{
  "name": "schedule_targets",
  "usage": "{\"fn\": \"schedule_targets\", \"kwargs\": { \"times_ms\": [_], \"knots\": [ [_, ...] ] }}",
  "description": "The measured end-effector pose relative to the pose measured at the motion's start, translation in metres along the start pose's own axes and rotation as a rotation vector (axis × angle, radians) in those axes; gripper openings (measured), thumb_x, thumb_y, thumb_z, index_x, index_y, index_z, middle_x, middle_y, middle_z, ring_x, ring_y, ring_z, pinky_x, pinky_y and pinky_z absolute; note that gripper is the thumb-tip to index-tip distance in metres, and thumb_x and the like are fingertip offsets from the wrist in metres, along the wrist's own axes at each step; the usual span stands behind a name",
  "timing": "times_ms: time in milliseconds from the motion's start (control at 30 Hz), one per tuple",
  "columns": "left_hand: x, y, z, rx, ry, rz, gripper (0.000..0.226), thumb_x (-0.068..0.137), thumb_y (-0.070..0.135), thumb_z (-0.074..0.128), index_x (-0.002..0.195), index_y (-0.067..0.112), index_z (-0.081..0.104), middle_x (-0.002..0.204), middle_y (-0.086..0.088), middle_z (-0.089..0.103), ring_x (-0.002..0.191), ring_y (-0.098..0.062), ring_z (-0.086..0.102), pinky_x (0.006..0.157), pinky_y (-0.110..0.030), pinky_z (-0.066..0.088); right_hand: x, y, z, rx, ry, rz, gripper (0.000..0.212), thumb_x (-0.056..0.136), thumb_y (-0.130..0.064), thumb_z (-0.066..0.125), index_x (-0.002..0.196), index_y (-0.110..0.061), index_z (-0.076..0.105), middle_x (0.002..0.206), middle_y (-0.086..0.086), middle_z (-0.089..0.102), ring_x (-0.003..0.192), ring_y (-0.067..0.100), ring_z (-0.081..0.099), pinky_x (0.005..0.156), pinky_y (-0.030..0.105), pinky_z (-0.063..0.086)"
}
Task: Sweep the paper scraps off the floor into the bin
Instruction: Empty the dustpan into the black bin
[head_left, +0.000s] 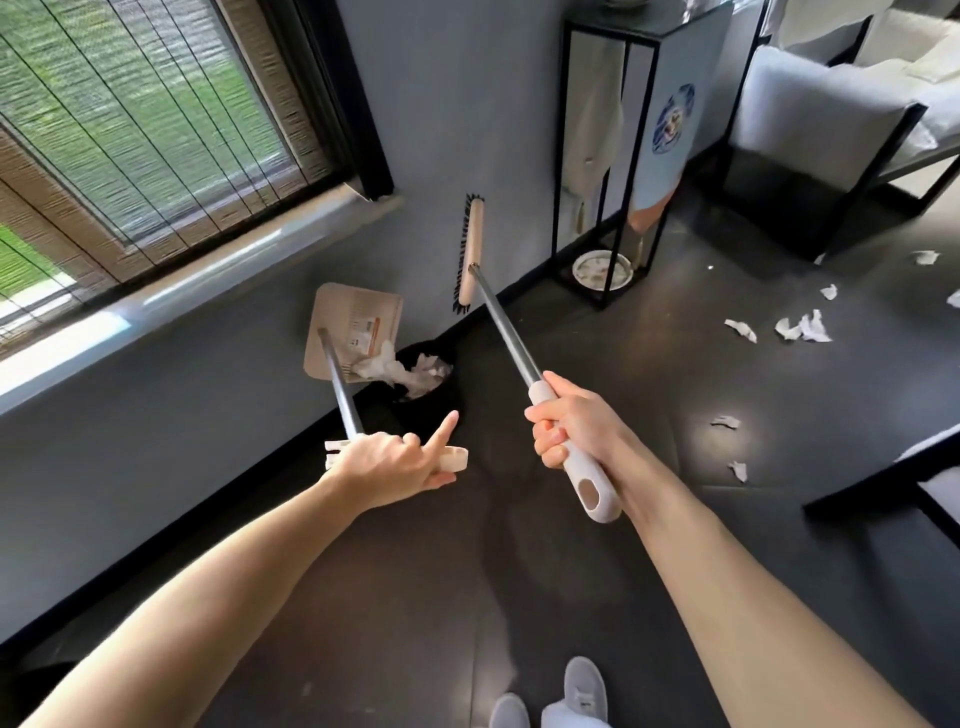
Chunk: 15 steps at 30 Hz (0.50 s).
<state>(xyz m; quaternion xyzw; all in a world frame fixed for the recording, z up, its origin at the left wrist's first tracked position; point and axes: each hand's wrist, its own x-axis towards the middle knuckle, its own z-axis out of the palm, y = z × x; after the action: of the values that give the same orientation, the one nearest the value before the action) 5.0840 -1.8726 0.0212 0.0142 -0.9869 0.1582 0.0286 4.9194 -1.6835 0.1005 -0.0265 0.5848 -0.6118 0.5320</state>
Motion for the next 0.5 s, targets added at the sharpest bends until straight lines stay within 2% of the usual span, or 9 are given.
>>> {"fn": "schedule_targets", "kwargs": {
  "times_ms": [100, 200, 233, 267, 333, 367, 433, 500],
  "knots": [
    [-0.004, -0.006, -0.008, -0.005, -0.011, 0.009, 0.071, 0.088, 0.059, 0.026, 0.137, 0.011, 0.043, 0.043, -0.001, 0.048, 0.023, -0.020, 0.043, 0.027, -0.019, 0.031, -0.001, 0.002, 0.004, 0.015, -0.003, 0.003, 0.061, 0.096, 0.002, 0.046, 0.148, -0.025, 0.031, 0.045, -0.005, 0.046, 0.035, 0.003, 0.039, 0.033, 0.016, 0.033],
    [-0.003, -0.007, -0.014, 0.043, -0.026, 0.043, 0.071, 0.090, 0.059, 0.024, 0.142, 0.011, 0.032, 0.050, -0.005, 0.055, 0.030, -0.023, 0.051, 0.029, -0.024, 0.039, -0.001, 0.003, 0.004, 0.015, -0.011, 0.007, 0.060, 0.095, 0.002, 0.046, 0.148, -0.023, 0.032, 0.046, -0.004, 0.046, 0.036, 0.003, 0.039, 0.033, 0.016, 0.034],
    [-0.004, -0.003, -0.015, 0.061, -0.051, 0.077, 0.073, 0.091, 0.060, 0.021, 0.147, 0.012, 0.022, 0.061, -0.007, 0.061, 0.041, -0.026, 0.060, 0.036, -0.027, 0.044, -0.002, 0.004, 0.004, 0.015, -0.013, 0.008, 0.060, 0.095, 0.002, 0.046, 0.148, -0.023, 0.032, 0.046, -0.004, 0.046, 0.036, 0.003, 0.039, 0.033, 0.016, 0.034],
    [-0.006, 0.005, -0.014, 0.066, -0.159, 0.093, 0.076, 0.093, 0.062, 0.018, 0.151, 0.014, 0.009, 0.078, -0.009, 0.066, 0.059, -0.029, 0.067, 0.047, -0.031, 0.046, -0.003, 0.005, 0.002, 0.014, -0.014, 0.006, 0.061, 0.095, 0.003, 0.046, 0.148, -0.023, 0.031, 0.045, -0.004, 0.046, 0.036, 0.003, 0.039, 0.033, 0.016, 0.034],
    [-0.009, 0.028, -0.014, -0.010, -0.447, 0.070, 0.079, 0.094, 0.065, 0.019, 0.151, 0.018, -0.010, 0.105, -0.010, 0.065, 0.089, -0.033, 0.068, 0.064, -0.038, 0.047, -0.004, 0.009, -0.002, 0.011, -0.010, 0.006, 0.063, 0.095, 0.003, 0.046, 0.149, -0.024, 0.030, 0.045, -0.004, 0.046, 0.036, 0.003, 0.039, 0.033, 0.016, 0.033],
    [-0.010, 0.039, -0.015, -0.042, -0.515, 0.053, 0.080, 0.094, 0.064, 0.021, 0.150, 0.018, -0.013, 0.110, -0.010, 0.065, 0.096, -0.034, 0.066, 0.070, -0.040, 0.047, -0.005, 0.012, -0.004, 0.008, -0.007, 0.008, 0.064, 0.094, 0.003, 0.046, 0.150, -0.025, 0.029, 0.046, -0.004, 0.046, 0.036, 0.003, 0.039, 0.033, 0.017, 0.033],
    [-0.017, 0.055, -0.004, -0.062, -0.509, 0.031, 0.081, 0.093, 0.065, 0.022, 0.150, 0.018, -0.011, 0.109, -0.010, 0.066, 0.096, -0.034, 0.066, 0.075, -0.041, 0.048, -0.006, 0.016, -0.009, -0.001, -0.003, 0.010, 0.066, 0.094, 0.004, 0.046, 0.150, -0.026, 0.028, 0.048, -0.003, 0.045, 0.037, 0.004, 0.038, 0.033, 0.017, 0.033],
    [-0.021, 0.058, 0.008, -0.047, -0.293, 0.063, 0.078, 0.090, 0.065, 0.017, 0.151, 0.018, 0.007, 0.086, -0.009, 0.068, 0.071, -0.032, 0.069, 0.063, -0.041, 0.053, -0.006, 0.018, -0.014, -0.016, 0.004, 0.015, 0.065, 0.094, 0.003, 0.046, 0.150, -0.026, 0.029, 0.050, -0.003, 0.045, 0.037, 0.003, 0.039, 0.034, 0.017, 0.034]
  ]
}}
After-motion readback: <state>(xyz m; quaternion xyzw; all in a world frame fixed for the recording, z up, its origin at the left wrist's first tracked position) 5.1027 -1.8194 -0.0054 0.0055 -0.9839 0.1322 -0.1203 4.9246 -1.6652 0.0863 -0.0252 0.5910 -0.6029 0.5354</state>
